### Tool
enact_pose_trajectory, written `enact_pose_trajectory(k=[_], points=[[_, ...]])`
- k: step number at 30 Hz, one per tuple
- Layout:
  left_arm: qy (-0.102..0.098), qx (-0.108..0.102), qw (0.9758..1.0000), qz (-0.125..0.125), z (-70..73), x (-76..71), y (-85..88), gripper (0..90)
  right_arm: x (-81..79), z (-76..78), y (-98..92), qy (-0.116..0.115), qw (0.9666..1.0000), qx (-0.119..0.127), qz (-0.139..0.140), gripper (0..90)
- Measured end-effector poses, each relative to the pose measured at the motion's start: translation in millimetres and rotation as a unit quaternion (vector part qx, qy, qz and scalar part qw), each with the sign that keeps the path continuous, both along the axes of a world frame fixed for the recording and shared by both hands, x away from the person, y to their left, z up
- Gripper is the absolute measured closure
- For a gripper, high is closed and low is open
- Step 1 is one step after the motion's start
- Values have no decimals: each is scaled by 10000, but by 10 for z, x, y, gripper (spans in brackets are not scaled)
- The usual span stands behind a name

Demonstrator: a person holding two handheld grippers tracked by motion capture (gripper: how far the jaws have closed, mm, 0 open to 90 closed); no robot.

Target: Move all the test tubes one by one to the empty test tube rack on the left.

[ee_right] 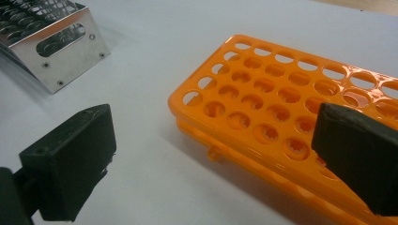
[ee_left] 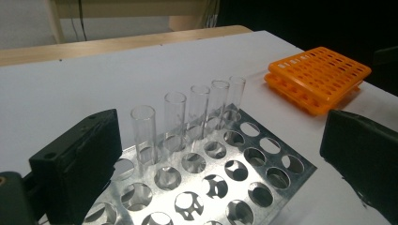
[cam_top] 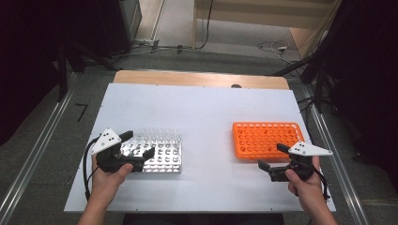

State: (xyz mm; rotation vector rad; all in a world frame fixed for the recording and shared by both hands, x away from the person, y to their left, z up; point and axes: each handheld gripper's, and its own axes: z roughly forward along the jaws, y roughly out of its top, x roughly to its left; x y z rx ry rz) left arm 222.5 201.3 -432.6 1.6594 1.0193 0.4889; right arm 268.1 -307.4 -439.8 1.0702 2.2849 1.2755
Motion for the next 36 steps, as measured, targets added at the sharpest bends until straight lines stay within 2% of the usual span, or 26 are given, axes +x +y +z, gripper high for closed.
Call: enact_pose_trajectory(k=[7, 16, 19, 22, 24, 28, 36], points=[[-60, 34, 10000, -35, -24, -131, 9, 0, 7, -17, -56, -56, 10000, 68, -11, 0], [-120, 46, 9999, 52, -57, -258, 141, 0, 21, -47, -216, -176, 9995, 280, -14, 0], [-135, 46, 9999, 12, -82, -292, 176, 0, 26, -65, -276, -205, 9993, 315, 4, 0], [-150, 32, 9999, 8, -98, -297, 202, 0, 34, -76, -334, -219, 9990, 380, -49, 0], [-190, -54, 9998, 11, -103, -287, 250, 0, 41, -86, -364, -222, 9990, 385, -82, 0], [-283, -67, 9996, -29, -109, -291, 306, 0, 49, -129, -395, -198, 9992, 307, -148, 0], [-258, -193, 9994, -88, -160, -247, 324, 0, 48, -158, -437, -226, 9992, 250, -229, 0]])
